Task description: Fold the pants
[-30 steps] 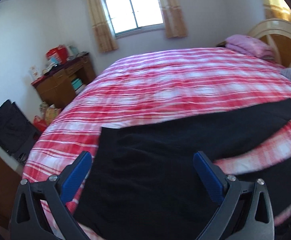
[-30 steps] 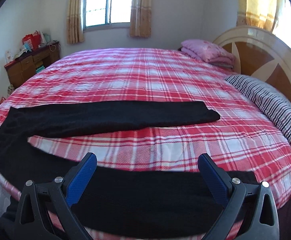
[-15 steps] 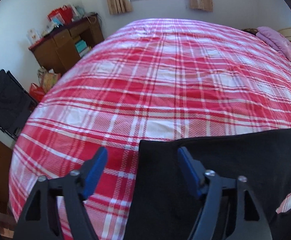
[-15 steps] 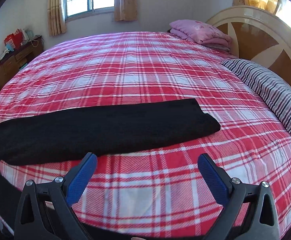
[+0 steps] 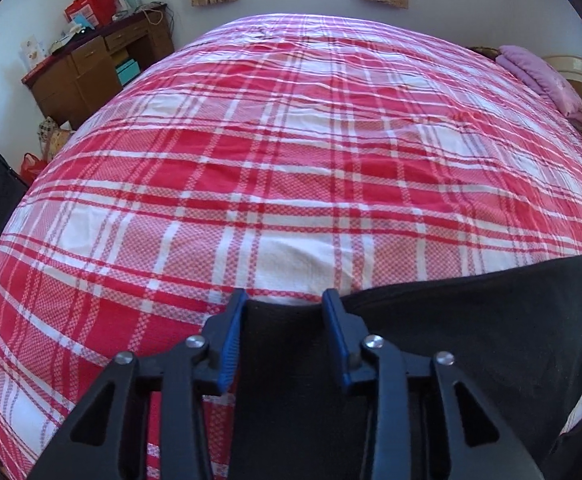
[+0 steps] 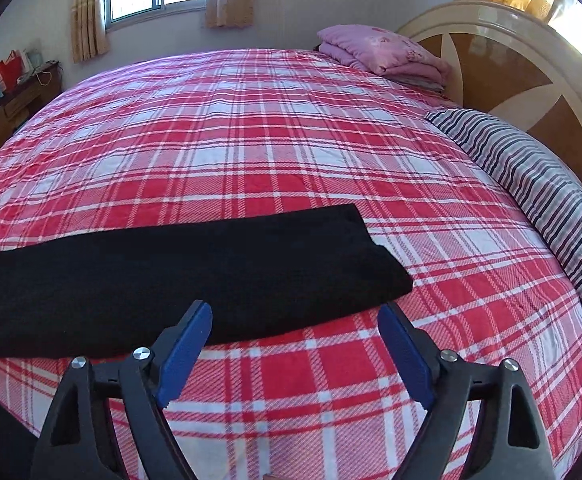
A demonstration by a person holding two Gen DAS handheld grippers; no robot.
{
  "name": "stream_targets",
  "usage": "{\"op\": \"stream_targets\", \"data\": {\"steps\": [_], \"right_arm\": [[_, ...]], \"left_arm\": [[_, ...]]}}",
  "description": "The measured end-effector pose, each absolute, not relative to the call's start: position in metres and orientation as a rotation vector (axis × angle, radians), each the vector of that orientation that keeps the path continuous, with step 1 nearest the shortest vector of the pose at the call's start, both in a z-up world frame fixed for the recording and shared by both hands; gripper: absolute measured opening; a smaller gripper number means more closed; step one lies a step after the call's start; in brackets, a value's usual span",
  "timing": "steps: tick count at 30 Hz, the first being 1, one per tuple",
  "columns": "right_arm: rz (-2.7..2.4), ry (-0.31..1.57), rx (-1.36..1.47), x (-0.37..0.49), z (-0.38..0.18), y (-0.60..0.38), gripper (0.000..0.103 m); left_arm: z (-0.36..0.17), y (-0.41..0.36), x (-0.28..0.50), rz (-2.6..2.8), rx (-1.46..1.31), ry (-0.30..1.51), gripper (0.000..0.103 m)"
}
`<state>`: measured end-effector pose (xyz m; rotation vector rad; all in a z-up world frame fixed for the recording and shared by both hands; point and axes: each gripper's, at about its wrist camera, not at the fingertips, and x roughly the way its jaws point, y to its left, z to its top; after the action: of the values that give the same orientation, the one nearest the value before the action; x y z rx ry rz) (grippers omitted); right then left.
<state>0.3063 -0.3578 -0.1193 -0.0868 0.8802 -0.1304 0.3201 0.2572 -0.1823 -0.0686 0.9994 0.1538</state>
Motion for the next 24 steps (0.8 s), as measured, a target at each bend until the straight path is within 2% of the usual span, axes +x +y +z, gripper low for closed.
{"op": "stream_targets", "data": {"steps": [4, 7, 9, 17, 24], "right_arm": [[-0.155, 0.888, -0.085, 0.32, -0.119, -0.369, 0.082], [-0.172, 0.901, -0.079, 0.329, -0.12, -0.38, 0.075], [-0.184, 0.925, -0.063, 0.337, -0.122, -0.392, 0.072], [-0.275, 0.917, 0.002, 0.363, -0.119, -0.452, 0.072], [-0.164, 0.957, 0.079, 0.409, -0.135, -0.465, 0.072]], "left_arm": [[-0.18, 0.253, 0.319, 0.159, -0.027, 0.998, 0.03], [-0.179, 0.254, 0.318, 0.146, -0.017, 0.975, 0.022], [-0.18, 0.261, 0.317, 0.124, -0.058, 0.971, 0.02], [-0.184, 0.275, 0.319, 0.113, -0.18, 0.963, 0.015], [-0.185, 0.269, 0.325, 0.132, -0.137, 0.98, 0.013]]}}
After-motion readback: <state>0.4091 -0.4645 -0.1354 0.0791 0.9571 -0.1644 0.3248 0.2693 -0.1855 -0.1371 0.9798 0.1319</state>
